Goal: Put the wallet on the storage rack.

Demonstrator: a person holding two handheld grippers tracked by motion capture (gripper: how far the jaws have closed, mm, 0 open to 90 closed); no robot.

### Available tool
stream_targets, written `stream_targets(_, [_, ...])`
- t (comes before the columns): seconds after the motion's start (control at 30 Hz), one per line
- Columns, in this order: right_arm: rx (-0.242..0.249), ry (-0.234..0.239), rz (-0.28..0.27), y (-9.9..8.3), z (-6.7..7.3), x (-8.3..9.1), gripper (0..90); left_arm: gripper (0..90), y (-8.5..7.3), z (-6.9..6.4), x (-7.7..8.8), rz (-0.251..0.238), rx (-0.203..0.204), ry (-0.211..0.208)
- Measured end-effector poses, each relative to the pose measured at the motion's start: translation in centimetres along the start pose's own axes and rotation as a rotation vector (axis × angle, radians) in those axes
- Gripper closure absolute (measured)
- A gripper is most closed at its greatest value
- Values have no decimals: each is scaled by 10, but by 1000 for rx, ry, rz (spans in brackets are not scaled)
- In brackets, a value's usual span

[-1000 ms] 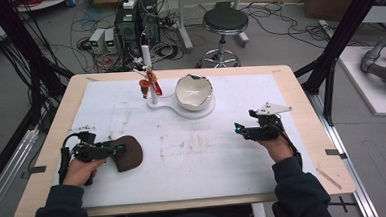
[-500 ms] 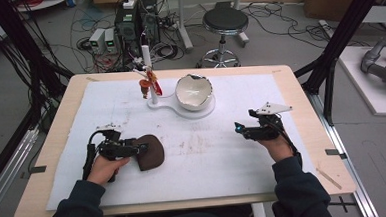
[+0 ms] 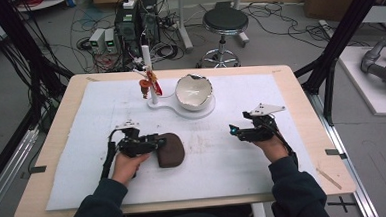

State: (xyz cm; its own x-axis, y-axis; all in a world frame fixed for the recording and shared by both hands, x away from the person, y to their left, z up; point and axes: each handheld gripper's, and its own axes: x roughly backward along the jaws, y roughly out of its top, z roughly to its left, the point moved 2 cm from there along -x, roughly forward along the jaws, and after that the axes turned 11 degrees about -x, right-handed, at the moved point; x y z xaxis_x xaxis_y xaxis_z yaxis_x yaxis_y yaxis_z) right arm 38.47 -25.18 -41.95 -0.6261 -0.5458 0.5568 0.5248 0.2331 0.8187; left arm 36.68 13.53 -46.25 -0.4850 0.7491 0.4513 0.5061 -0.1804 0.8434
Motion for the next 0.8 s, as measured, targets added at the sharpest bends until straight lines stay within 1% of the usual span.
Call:
stream_targets(0.1, [2, 11, 4, 0, 3, -2, 229, 482, 2, -5, -6, -4, -8, -14])
stream_targets(0.23, [-8, 23, 10, 0, 4, -5, 229, 483, 3, -4, -7, -7, -6, -20])
stream_targets(0.3, [-20, 44, 8, 0, 5, -7, 229, 484, 5, -4, -8, -11, -20, -23])
stream_targets(0.37, [-37, 82, 2, 2, 9, -10, 229, 487, 8, -5, -9, -16, -51, -24])
stream_targets(0.43, [-33, 113, 6, 3, 14, -15, 229, 504, 12, -8, -10, -35, -89, -31])
stream_targets(0.5, [-19, 143, 19, 3, 20, -20, 228, 508, 16, -11, -12, -31, -129, -37])
stream_targets(0.67, [-4, 205, 53, 3, 32, -33, 228, 521, 27, -20, -18, -30, -206, -62])
stream_targets(0.7, [4, 221, 56, 4, 34, -36, 228, 530, 29, -22, -20, -30, -217, -69])
stream_targets(0.8, [5, 253, 62, 5, 39, -41, 229, 548, 34, -26, -25, -34, -229, -83])
